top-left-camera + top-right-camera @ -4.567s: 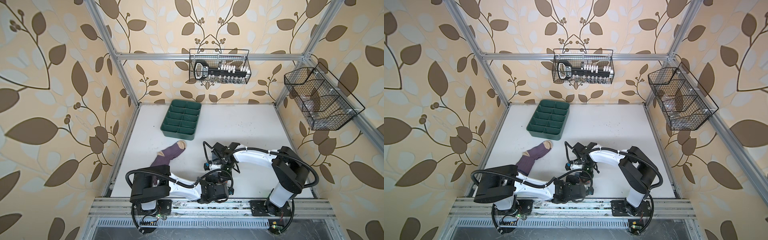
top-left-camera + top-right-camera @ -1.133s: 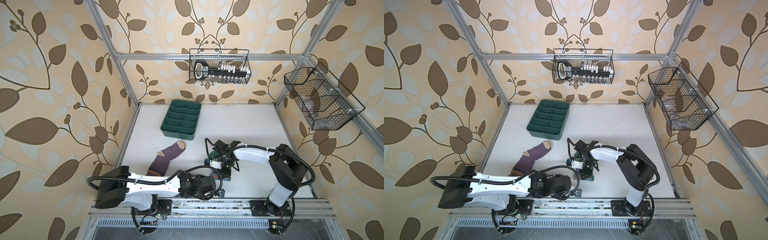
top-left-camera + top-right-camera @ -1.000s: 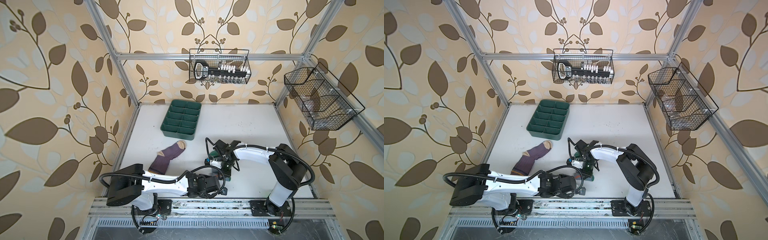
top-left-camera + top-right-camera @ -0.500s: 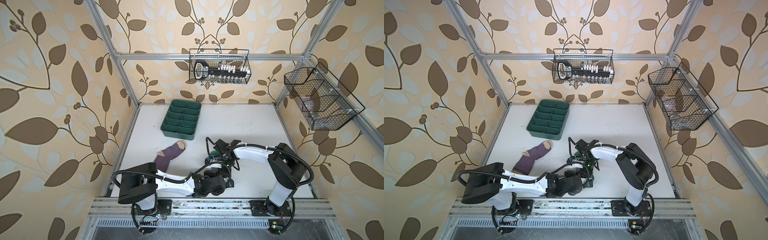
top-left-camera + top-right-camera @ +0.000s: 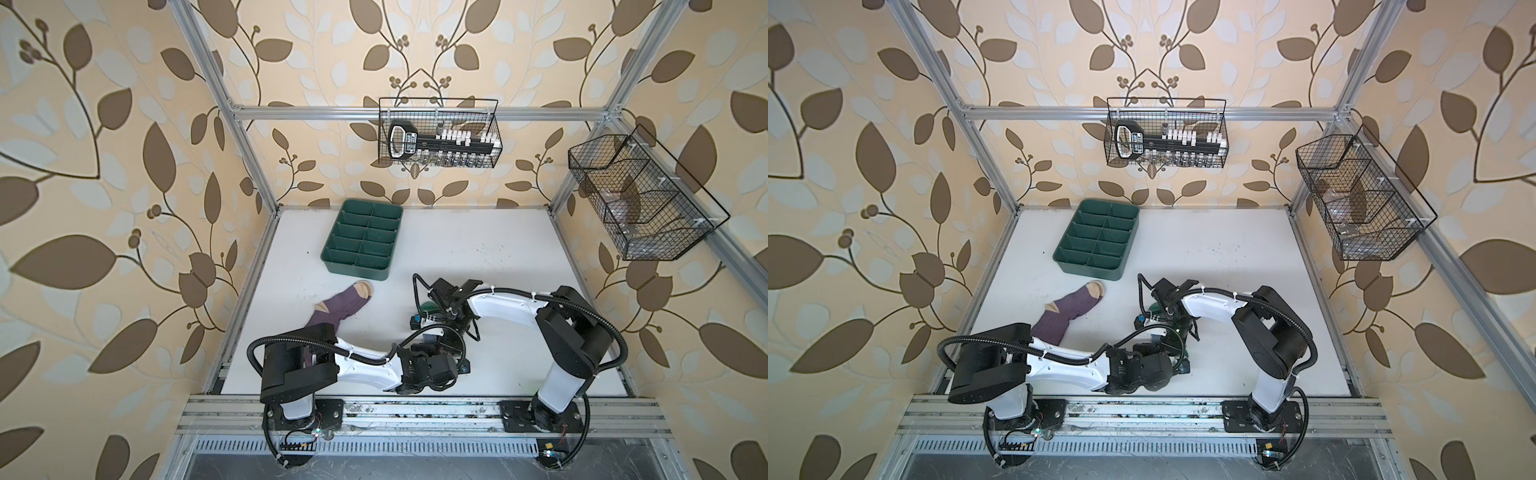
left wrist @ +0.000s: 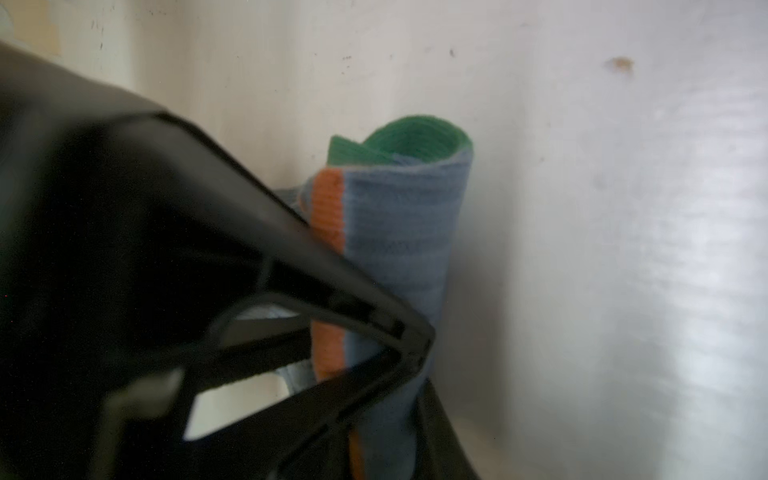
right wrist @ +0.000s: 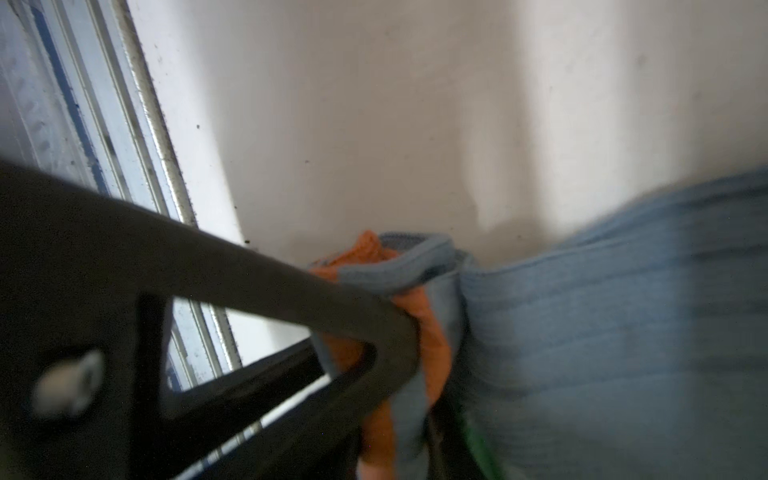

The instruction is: Roll the socks

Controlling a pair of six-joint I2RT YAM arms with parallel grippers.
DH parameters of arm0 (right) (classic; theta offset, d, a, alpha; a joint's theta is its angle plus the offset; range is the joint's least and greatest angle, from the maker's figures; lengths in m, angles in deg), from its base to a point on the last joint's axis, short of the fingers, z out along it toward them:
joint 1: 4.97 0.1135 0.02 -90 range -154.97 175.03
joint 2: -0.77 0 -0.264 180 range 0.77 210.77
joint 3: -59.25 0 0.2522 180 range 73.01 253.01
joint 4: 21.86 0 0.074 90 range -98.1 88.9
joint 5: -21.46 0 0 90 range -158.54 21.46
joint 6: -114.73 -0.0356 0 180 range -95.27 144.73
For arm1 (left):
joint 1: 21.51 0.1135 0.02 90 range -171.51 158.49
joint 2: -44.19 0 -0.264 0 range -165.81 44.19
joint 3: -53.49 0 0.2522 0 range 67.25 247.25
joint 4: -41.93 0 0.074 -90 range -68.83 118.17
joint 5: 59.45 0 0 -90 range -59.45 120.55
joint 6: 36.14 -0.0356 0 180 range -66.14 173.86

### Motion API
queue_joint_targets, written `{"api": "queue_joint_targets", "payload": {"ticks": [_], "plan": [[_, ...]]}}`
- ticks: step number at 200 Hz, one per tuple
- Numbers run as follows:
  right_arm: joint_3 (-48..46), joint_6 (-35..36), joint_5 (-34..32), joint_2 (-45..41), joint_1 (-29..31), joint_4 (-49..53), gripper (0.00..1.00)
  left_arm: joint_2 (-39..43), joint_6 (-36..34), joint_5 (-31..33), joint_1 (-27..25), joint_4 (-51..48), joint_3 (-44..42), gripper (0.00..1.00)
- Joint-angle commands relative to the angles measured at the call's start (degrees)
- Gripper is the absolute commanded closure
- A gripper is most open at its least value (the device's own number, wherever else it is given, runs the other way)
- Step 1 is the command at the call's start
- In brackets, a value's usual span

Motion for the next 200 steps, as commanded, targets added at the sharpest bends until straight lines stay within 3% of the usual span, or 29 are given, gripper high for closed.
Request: {"api": "queue_joint_targets", "payload": {"ticks": [1, 4, 16, 30, 49, 107, 121, 138, 154, 167, 179, 200], "plan": [[-3.9, 0.1, -8.0, 2.2, 0.0, -6.6, 0.75, 0.0, 1.2, -5.1, 0.3, -1.8, 1.4, 0.96], [-4.2, -0.2, -8.2, 1.5, -0.2, -7.2, 0.74, 0.2, 1.3, -5.3, 0.4, -2.0, 1.5, 1.00], [-5.2, -2.8, -9.5, -2.0, -1.3, -10.2, 0.69, 0.7, 1.1, -8.0, 1.1, -6.4, 3.0, 1.00], [-6.8, -5.6, -10.1, -7.8, -3.2, -14.7, 0.53, 1.0, 1.0, -14.7, 2.9, -13.1, 5.9, 1.00], [-9.0, -10.5, -13.1, -16.8, -7.9, -21.6, 0.48, 1.0, 0.4, -23.4, 4.7, -19.5, 8.9, 1.00], [-18.1, -31.2, -28.3, -49.7, -27.7, -41.6, 0.51, -7.3, 3.2, -33.3, 9.6, -29.7, 17.1, 1.00], [-21.0, -31.2, -29.9, -58.4, -28.2, -44.1, 0.53, -8.6, 4.0, -36.3, 11.3, -30.8, 18.6, 1.00], [-24.8, -27.1, -24.2, -68.1, -27.9, -45.4, 0.59, -9.6, 5.1, -39.9, 13.7, -32.0, 20.2, 1.00], [-26.9, -20.2, -18.7, -74.1, -25.4, -42.8, 0.64, -10.6, 5.8, -43.1, 15.7, -33.2, 21.6, 1.00], [-26.3, -13.0, -19.6, -75.5, -20.2, -36.0, 0.67, -11.4, 6.6, -45.2, 17.2, -34.1, 22.6, 1.00], [-25.3, -4.1, -23.8, -74.0, -12.7, -27.3, 0.67, -12.3, 6.8, -47.9, 18.6, -35.1, 23.4, 1.00], [-25.6, 9.5, -38.6, -68.0, 6.5, -14.6, 0.58, -15.0, 7.3, -51.7, 21.3, -37.2, 25.3, 1.00]]}}
